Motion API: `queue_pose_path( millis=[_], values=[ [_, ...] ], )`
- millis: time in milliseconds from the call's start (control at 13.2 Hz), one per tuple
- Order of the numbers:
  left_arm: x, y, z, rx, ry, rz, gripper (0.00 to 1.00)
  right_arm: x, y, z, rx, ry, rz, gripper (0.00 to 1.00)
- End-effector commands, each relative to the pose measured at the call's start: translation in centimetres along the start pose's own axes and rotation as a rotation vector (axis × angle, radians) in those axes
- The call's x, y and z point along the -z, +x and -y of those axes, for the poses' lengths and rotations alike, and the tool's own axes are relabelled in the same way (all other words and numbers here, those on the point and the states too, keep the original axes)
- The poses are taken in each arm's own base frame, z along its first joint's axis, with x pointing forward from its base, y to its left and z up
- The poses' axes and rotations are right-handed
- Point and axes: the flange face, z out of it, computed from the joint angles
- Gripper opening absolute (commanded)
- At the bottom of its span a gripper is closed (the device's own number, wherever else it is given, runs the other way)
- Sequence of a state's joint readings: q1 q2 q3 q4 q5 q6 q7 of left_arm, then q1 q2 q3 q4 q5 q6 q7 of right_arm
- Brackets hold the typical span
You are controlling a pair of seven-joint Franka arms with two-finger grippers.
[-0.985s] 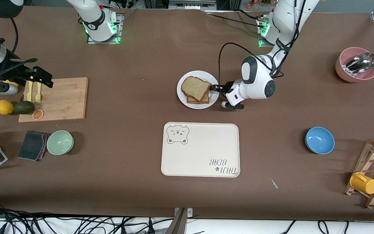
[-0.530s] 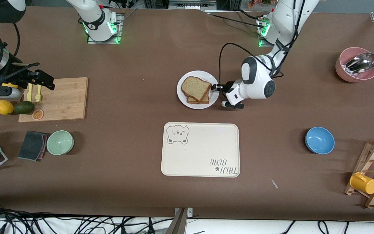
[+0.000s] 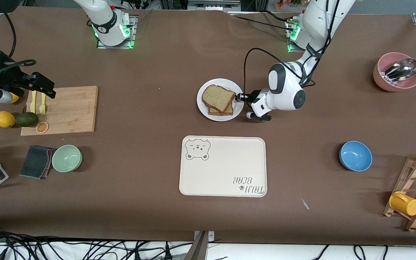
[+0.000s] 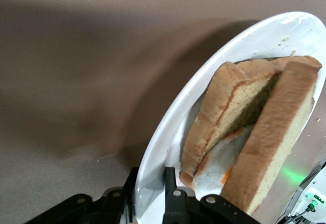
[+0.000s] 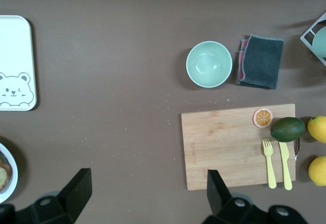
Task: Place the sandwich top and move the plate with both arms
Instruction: 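Grip the white plate rim with the left gripper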
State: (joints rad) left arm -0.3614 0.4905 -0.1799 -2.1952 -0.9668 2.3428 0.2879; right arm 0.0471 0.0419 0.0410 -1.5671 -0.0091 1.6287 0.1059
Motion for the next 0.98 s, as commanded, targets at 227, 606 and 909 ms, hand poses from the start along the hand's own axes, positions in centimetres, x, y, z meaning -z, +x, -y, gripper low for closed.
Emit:
queue_pose_path(
  millis=[227, 606, 909],
  values=[
    [-0.26, -0.23, 0.58, -0.005, -0.025, -0.005, 0.10, -0.05, -0.14, 1.67, 0.026, 0.013, 0.036, 1.00],
    [-0.35, -0.21, 0.73, -0.001, -0.026, -0.002, 0.00, 0.19, -0.22, 1.40, 0.037, 0.004, 0.042, 1.00],
    [0.26, 0.13, 1.11, -0.030, -0.036, -0.014, 0.00, 0.23, -0.27, 1.39, 0.037, 0.004, 0.045, 1.00]
  ],
)
